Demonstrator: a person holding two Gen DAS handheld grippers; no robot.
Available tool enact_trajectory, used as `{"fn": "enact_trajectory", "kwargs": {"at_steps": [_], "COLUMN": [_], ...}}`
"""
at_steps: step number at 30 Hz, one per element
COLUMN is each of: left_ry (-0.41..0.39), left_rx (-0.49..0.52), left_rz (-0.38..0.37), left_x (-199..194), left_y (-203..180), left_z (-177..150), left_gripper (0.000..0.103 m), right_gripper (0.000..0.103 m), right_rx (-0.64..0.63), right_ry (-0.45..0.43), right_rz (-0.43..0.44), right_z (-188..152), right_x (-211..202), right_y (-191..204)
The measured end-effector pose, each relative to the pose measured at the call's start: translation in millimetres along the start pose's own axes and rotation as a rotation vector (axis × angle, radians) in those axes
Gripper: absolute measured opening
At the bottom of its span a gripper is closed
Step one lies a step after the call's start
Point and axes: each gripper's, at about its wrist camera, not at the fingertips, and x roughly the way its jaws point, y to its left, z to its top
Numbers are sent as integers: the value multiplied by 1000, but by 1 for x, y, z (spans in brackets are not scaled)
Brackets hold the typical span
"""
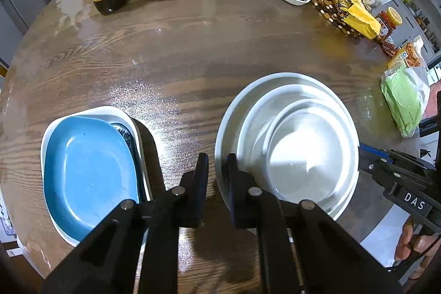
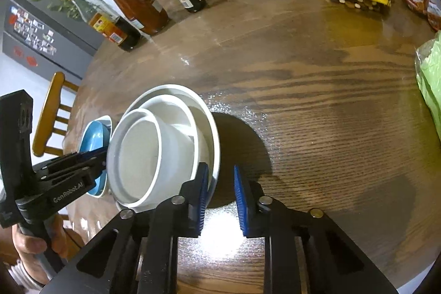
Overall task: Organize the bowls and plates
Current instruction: 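Grasp the nested bowl stack rim with both grippers and lift it, then carry the bowl stack over the teal dish on the plates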
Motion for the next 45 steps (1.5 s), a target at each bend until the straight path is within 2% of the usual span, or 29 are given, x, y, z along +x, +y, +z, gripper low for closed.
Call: {"fn": "enact_trajectory", "kwargs": {"at_steps": [6,13,45], "left_ry": [-29,-58,-165], "left_rx": [8,7,-8], "left_rz": [24,43,95], "left_x": [0,-1,-20], "left_y": [-5,-6,-8], "left_z": [-3,-5,-10], "left_gripper": [5,5,5], "right_gripper": [21,12,12], "right_rx": [17,-11,-17], "right_ry": [-15,-24,-59], "right_rz": [6,-9,-5], "right_z": [-2,-1,-3], "right_x": [-1,-2,-15], "right_y": [-1,7,20]}}
